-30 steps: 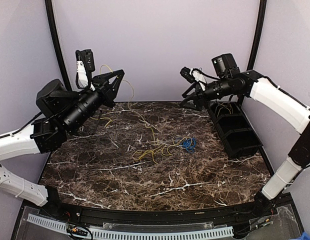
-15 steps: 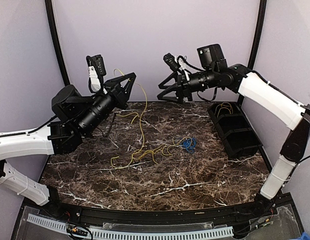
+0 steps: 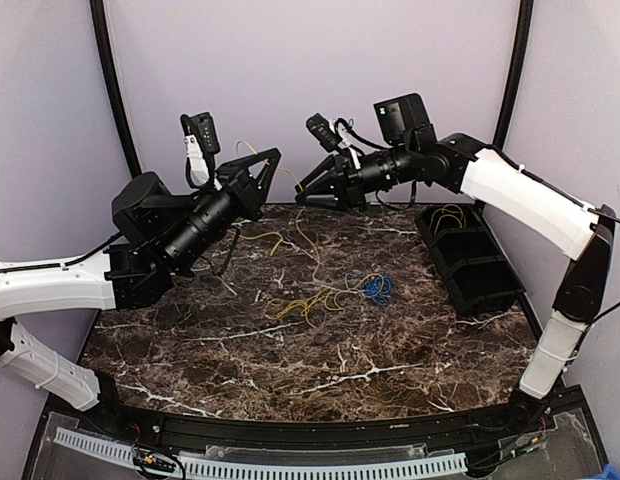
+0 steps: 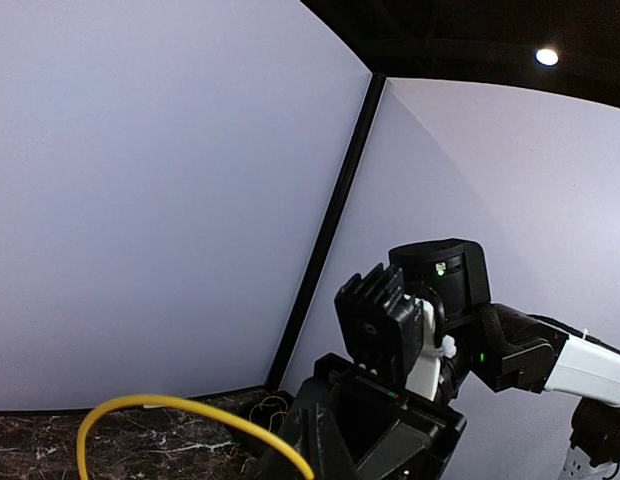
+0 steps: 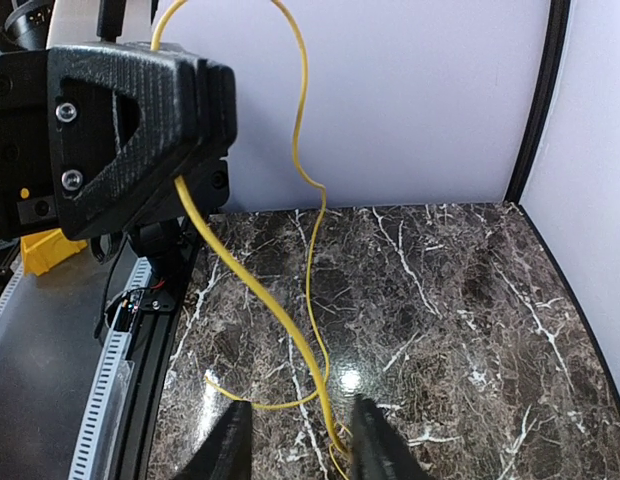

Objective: Untangle the cables

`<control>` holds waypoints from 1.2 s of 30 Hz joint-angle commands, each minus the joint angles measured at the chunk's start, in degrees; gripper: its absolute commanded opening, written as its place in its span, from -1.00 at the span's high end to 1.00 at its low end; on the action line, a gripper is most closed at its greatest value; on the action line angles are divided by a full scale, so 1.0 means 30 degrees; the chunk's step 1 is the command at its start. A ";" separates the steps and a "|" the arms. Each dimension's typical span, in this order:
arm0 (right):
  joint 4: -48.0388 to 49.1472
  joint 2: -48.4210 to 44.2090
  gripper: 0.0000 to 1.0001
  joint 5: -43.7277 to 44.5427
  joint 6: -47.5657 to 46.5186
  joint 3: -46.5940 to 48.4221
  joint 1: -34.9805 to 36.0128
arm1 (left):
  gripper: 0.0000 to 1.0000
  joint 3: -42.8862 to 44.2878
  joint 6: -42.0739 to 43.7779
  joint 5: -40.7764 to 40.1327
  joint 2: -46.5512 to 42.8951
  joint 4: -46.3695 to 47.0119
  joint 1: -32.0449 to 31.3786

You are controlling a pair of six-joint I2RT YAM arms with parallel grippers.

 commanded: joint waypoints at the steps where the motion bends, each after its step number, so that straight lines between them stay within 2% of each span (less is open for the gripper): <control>1: 0.0925 -0.0209 0.54 -0.0190 0.0304 0.0269 0.0150 | 1.00 -0.0167 -0.0331 0.0201 -0.0289 0.0936 0.0045; 4: 0.0981 -0.0175 1.00 0.0140 0.0405 0.0435 0.0150 | 1.00 -0.0327 -0.0433 0.0178 -0.0313 0.0963 0.0045; 7: 0.0844 -0.0208 1.00 0.1143 0.0287 0.0799 0.0117 | 1.00 -0.0524 -0.0711 -0.0047 -0.0410 0.0648 0.0045; 9: 0.0531 -0.0261 1.00 0.2052 -0.0109 0.1202 -0.0009 | 0.69 -0.0915 -0.1002 -0.0368 -0.0559 0.0168 0.0064; 10: 0.0407 -0.0314 1.00 0.2530 -0.0401 0.1397 -0.0159 | 0.39 -0.1053 -0.1285 -0.0673 -0.0688 -0.0024 0.0072; 12: 0.0348 -0.0458 1.00 0.3334 -0.0613 0.1630 -0.0758 | 0.08 -0.1569 -0.1809 -0.1116 -0.0938 -0.0744 0.0056; 16: 0.0384 -0.0644 1.00 0.3904 -0.0453 0.2099 -0.3194 | -0.15 -0.3065 -0.2687 -0.0816 -0.1572 -0.1973 0.0051; 22: 0.0515 -0.0415 1.00 0.4859 -0.0960 0.2189 -0.6716 | -0.19 -0.4770 -0.3218 0.0814 -0.2398 -0.3115 0.0045; 29: 0.1132 0.0769 1.00 0.5729 -0.1229 0.2327 -1.0805 | -0.18 -0.5929 -0.3674 -0.0002 -0.3160 -0.3279 0.0053; 36: 0.1547 0.2216 1.00 0.4631 -0.0433 0.3065 -1.4707 | -0.18 -0.6240 -0.3822 -0.0330 -0.3023 -0.3203 0.0065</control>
